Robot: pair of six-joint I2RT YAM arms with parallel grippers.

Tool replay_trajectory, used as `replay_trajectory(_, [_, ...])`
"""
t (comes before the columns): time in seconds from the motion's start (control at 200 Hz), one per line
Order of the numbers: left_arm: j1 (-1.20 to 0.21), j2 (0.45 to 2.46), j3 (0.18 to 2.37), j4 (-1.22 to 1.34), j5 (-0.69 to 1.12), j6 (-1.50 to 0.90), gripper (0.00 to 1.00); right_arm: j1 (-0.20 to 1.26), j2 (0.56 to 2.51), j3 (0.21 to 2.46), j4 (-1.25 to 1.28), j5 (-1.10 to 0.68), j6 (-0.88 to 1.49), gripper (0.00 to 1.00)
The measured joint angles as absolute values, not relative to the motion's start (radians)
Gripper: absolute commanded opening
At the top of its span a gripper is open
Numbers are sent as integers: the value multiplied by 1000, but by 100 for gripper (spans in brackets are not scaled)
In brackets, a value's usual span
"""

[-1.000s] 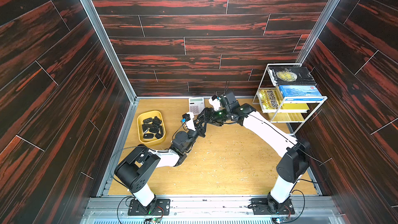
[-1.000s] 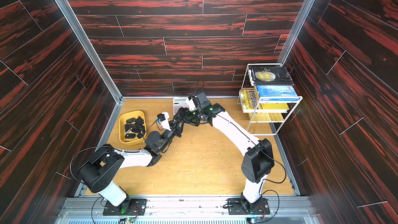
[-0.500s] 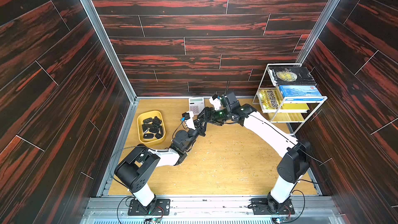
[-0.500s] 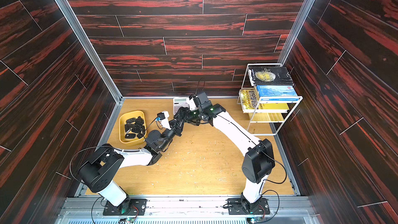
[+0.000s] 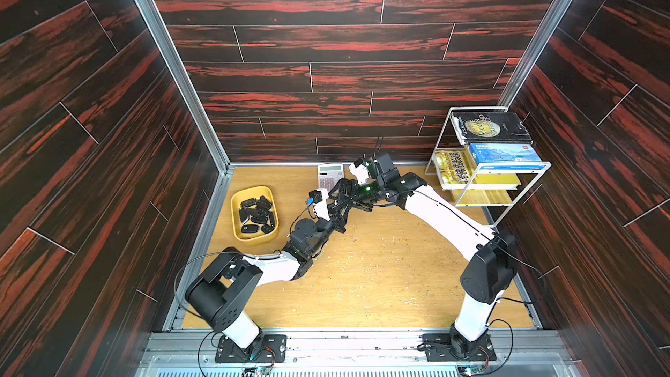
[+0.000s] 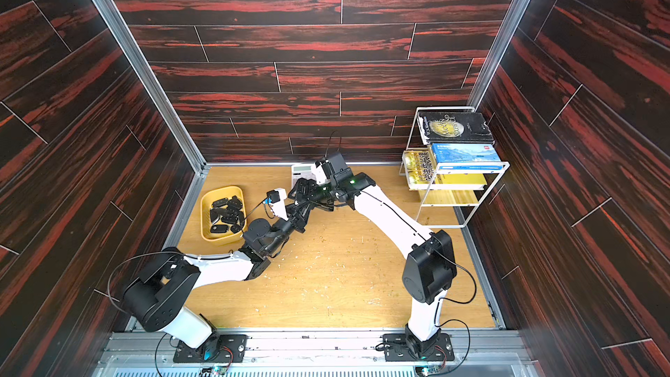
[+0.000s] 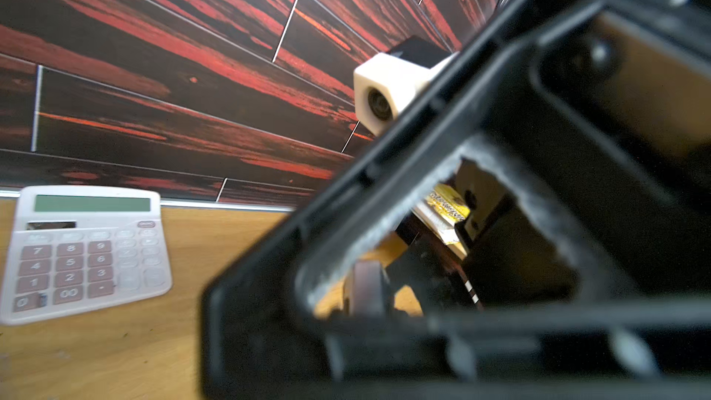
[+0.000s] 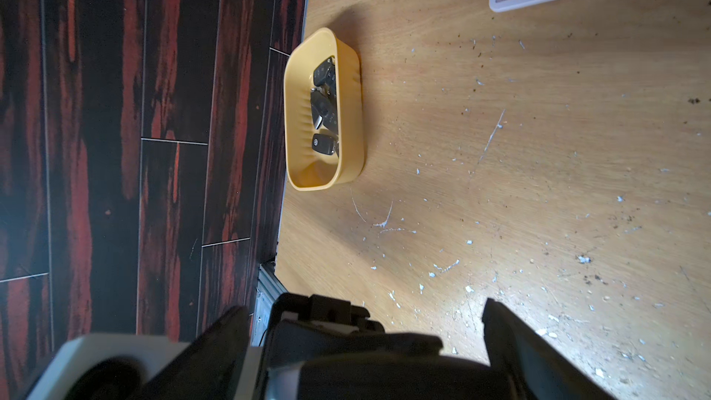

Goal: Place the car key into the storage box
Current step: Pick up the car key from the center of the board, then place the car key in the storage box.

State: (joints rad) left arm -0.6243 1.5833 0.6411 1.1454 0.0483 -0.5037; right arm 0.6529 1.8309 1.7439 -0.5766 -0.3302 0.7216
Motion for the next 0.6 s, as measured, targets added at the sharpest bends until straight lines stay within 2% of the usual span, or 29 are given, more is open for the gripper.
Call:
replay_trajectory(0.21, [-535, 1473, 641, 877, 97, -498, 0, 648, 1827, 1736, -533, -328, 722, 99])
replay_trajectory(0.356, [-483, 1325, 688, 508, 90, -445, 0, 622, 1814, 1694, -477, -340, 723, 98])
replay_trajectory(0.601, [-417, 1150, 917, -82, -34, -355, 0, 582, 1783, 1608, -413, -358, 709, 99])
